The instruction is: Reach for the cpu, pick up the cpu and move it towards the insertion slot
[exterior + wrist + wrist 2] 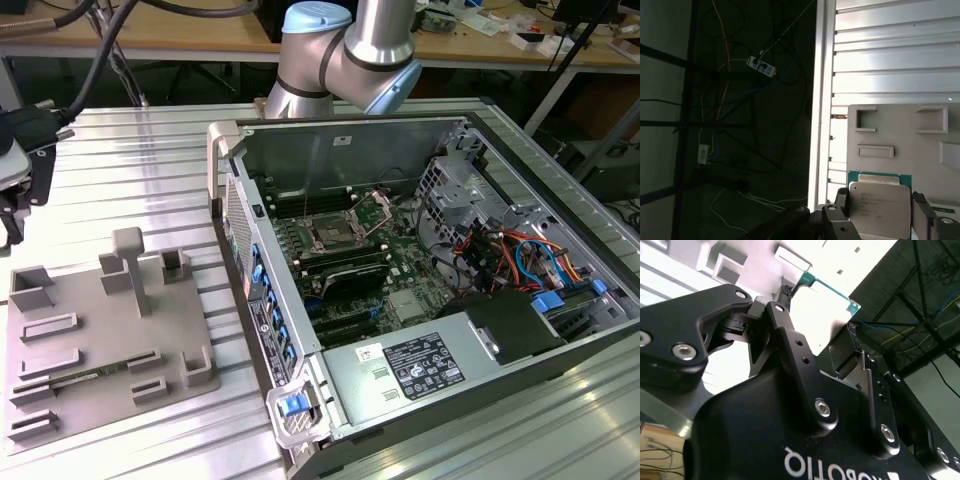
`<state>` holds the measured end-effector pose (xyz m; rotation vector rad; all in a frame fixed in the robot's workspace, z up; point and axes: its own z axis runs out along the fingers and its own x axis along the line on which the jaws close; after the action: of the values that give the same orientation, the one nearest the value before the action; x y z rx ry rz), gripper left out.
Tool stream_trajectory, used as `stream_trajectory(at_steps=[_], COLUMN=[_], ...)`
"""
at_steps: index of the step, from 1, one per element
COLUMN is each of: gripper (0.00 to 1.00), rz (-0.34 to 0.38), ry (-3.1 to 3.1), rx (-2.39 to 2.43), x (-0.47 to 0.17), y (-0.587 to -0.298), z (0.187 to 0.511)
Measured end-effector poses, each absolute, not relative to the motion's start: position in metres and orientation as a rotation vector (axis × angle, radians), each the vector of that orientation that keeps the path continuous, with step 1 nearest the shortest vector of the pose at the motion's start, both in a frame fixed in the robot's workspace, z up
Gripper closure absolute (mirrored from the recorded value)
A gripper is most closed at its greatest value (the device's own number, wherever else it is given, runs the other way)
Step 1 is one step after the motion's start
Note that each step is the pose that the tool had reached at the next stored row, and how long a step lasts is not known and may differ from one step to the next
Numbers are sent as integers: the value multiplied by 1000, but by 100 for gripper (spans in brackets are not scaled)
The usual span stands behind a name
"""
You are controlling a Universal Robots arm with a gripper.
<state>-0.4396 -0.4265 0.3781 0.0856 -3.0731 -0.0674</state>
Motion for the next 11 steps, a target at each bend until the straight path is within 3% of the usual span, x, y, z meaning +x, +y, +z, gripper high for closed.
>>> stream_trajectory(at_steps=[11], gripper=[45], rz=[-70], ry=[-3111], rx=[90], x=[-440], y=[-426], z=[384])
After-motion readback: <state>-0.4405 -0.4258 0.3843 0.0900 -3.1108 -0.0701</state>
